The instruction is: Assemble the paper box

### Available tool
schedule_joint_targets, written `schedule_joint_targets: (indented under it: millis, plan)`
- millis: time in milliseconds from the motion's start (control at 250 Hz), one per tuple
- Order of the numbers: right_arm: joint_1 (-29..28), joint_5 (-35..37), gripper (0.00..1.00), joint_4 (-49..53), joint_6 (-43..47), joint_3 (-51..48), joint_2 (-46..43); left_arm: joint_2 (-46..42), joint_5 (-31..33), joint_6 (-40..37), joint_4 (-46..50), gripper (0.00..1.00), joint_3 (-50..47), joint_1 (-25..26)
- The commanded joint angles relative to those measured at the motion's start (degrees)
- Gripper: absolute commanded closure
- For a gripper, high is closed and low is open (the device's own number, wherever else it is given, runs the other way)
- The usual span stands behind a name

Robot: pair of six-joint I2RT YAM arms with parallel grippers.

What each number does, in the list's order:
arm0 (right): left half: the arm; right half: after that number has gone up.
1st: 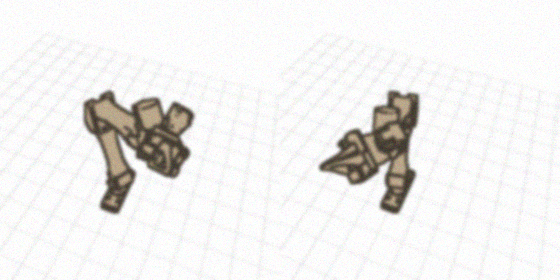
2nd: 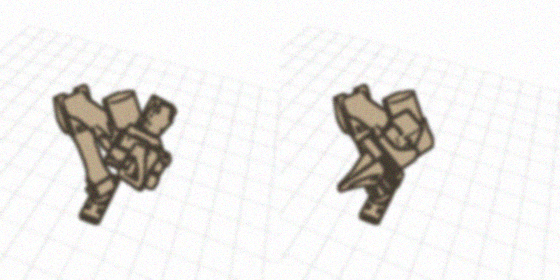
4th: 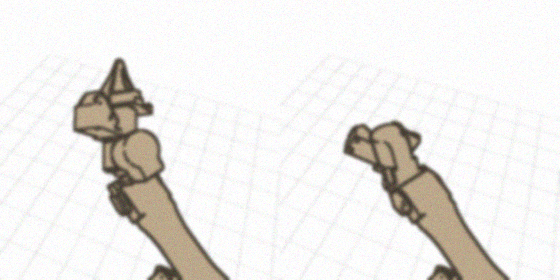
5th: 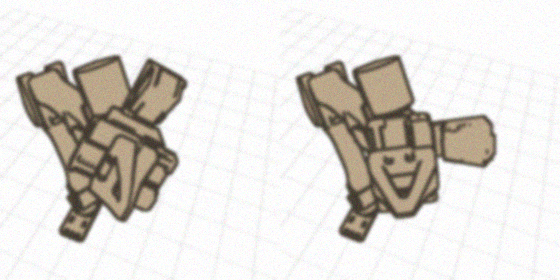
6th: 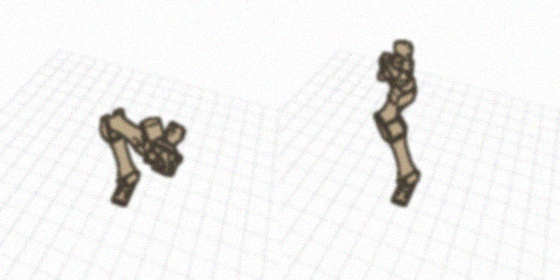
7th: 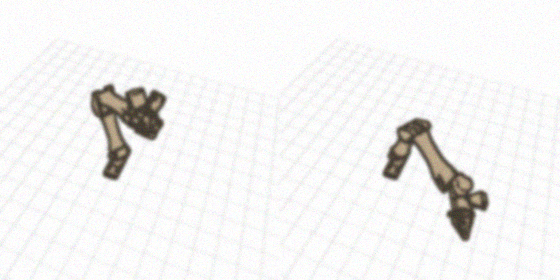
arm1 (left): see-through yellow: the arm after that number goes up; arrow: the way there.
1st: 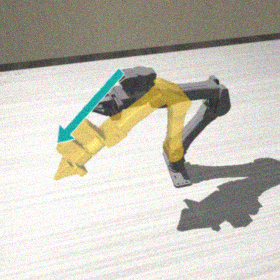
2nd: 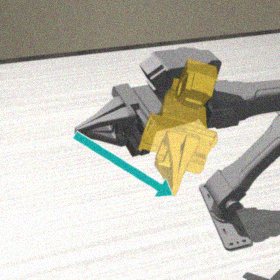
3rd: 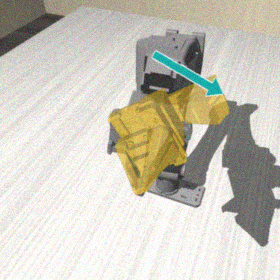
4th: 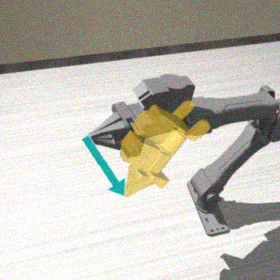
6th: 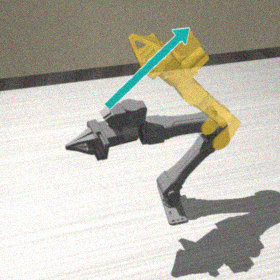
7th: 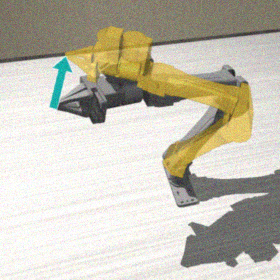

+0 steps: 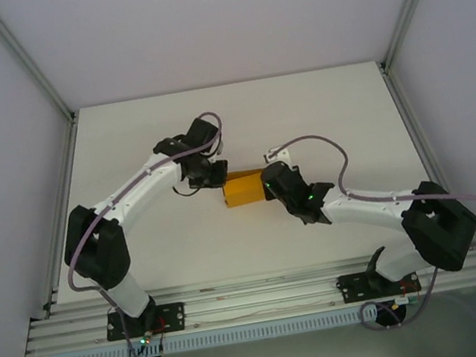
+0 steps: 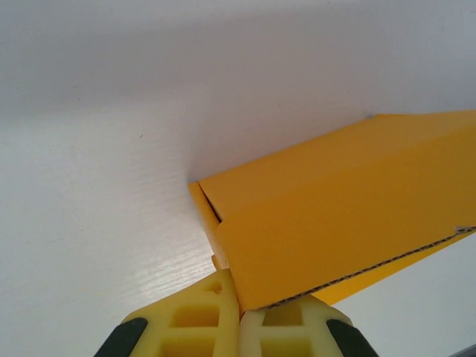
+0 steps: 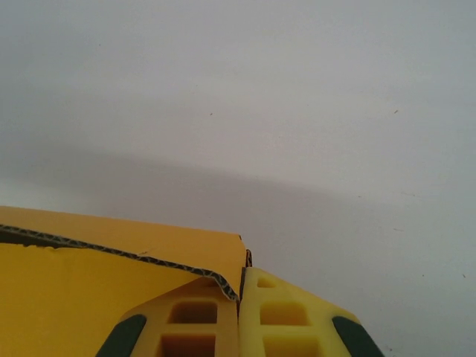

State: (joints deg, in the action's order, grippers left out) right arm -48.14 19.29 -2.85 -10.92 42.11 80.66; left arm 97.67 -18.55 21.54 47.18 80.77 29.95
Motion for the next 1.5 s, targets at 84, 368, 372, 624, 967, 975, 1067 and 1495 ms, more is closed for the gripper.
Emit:
schedule_joint_targets:
  millis: [84,368,372,624,967,975,1067,1495]
  plan:
    - [-1.9,-3.5,1.00,8.2,-1.3,-1.0,4.0,1.8,-6.6,4.2,-0.2,1.00,0.2,0.6]
    - [-1.9,-4.4,1.00,8.9,-1.4,-0.7,4.1,3.3,-15.1,5.4,2.0,1.00,2.3,-0.2]
    - [-1.9,-4.4,1.00,8.9,-1.4,-0.7,4.1,3.3,-15.1,5.3,2.3,1.00,2.5,-0.2]
    - [-2.0,-2.4,1.00,9.2,0.5,-1.2,4.7,5.2,-15.2,2.9,10.4,1.00,5.3,-2.4]
    - [-2.0,-2.2,1.00,7.3,0.3,-2.6,2.4,2.6,-2.3,5.8,0.8,1.00,-3.7,0.2]
    - [-2.0,-2.2,1.00,7.3,0.2,-2.6,2.4,2.6,-1.5,5.8,0.9,1.00,-3.8,0.4]
    - [-2.0,-2.2,1.00,7.3,0.3,-2.9,2.0,2.4,4.1,4.6,1.6,1.00,-5.5,2.3]
    - [-2.0,-2.6,1.00,7.3,0.8,-2.3,1.8,1.4,6.0,0.7,4.5,1.00,-3.1,3.9]
